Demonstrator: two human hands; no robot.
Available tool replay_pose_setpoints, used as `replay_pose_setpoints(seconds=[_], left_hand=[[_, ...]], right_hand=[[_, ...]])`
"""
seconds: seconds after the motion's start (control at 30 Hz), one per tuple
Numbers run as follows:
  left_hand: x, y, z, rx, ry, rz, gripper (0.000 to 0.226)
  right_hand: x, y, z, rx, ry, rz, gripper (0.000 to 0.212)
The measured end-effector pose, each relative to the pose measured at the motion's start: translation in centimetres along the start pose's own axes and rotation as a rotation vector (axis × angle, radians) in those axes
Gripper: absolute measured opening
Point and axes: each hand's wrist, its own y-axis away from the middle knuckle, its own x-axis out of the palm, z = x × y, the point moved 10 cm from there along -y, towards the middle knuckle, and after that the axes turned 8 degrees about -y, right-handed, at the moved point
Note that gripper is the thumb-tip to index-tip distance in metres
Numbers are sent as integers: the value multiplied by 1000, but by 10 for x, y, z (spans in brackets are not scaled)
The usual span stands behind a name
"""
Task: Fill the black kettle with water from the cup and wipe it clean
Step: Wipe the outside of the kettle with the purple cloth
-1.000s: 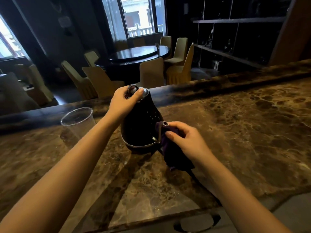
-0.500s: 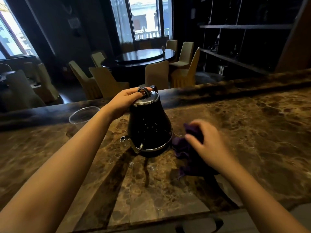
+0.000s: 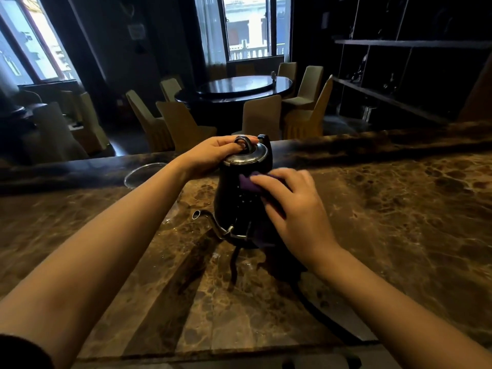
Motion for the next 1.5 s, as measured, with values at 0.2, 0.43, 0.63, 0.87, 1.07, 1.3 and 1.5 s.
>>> replay_pose_setpoints(seconds=[0.2, 0.43, 0.63, 0.87, 1.07, 1.3, 1.5], left_hand=[[0, -5, 6, 1, 24, 24, 32], [0, -10, 7, 10, -1, 43, 34], [3, -12, 1, 25, -93, 82, 37], [7, -14, -4, 77, -114, 138, 34], [8, -16, -3, 69, -100, 196, 34], [14, -16, -4, -18, -48, 487, 33], [17, -13, -15, -89, -159, 612, 30]], right_hand=[[73, -13, 0, -233, 304, 103, 38], [97, 60, -27, -259, 253, 322, 44], [78, 56, -28, -155, 217, 456, 30], [46, 2, -15, -108, 151, 133, 26], [79, 48, -26, -207, 197, 329, 38], [19, 54, -63, 153, 63, 189, 21], [-39, 36, -85, 466, -181, -262, 15]])
